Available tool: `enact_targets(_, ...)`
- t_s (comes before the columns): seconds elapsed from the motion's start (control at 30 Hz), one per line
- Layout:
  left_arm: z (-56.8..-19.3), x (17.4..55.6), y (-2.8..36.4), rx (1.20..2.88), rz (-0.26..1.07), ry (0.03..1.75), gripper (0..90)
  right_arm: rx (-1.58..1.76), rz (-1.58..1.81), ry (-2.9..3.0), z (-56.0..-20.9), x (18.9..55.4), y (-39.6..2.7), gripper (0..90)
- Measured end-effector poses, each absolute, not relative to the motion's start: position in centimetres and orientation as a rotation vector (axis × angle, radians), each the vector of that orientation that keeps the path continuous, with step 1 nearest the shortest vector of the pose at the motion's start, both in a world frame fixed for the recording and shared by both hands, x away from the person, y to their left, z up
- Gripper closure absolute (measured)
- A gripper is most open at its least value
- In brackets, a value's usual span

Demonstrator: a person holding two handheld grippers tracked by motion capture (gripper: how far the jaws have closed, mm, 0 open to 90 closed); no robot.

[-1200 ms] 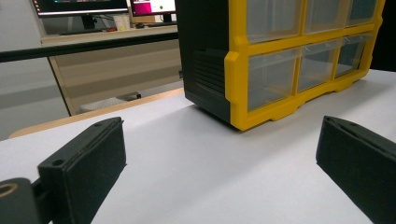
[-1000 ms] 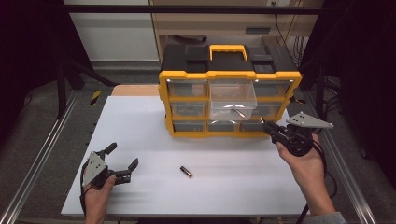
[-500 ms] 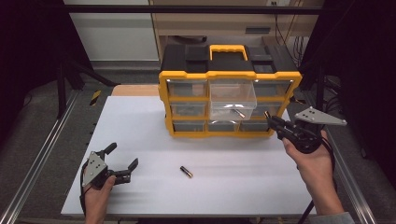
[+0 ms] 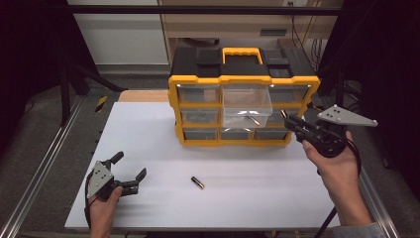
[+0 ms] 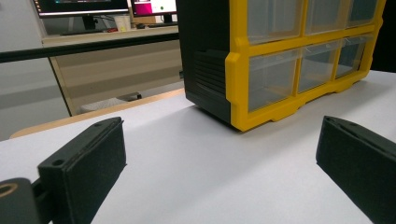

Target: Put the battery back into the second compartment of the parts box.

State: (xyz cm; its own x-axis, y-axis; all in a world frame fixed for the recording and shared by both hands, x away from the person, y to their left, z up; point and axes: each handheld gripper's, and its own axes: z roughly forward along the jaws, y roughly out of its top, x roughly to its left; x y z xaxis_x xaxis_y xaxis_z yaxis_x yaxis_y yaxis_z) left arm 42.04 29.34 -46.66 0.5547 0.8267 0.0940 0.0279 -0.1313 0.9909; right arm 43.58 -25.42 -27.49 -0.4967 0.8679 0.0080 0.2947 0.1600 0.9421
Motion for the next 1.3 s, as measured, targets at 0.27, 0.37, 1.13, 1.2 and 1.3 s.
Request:
enact_targets(0.27, -46.7, 42.1, 29.3, 1.565, 0.811, 0.749, 1.2, 1.064, 1.359, 1.882, -25.7, 43.6, -25.1, 77.0)
enact_targets(0.37, -46.7, 42.0, 29.3, 1.565, 0.811, 0.748, 1.1, 1.051, 1.37, 1.88, -25.0, 43.7, -24.8, 77.0)
enact_targets(1.13, -46.7, 42.1, 29.3, 1.563, 0.81, 0.75, 1.1, 0.983, 1.396, 1.915, -22.1, 45.6, -21.6, 76.9)
enact_targets(1.2, -46.7, 42.1, 29.4, 1.562, 0.81, 0.749, 1.1, 0.98, 1.396, 1.921, -22.1, 45.8, -21.3, 77.0)
enact_targets(1.3, -46.6, 42.1, 29.4, 1.561, 0.811, 0.75, 1.1, 0.975, 1.399, 1.928, -21.9, 46.1, -20.8, 77.0)
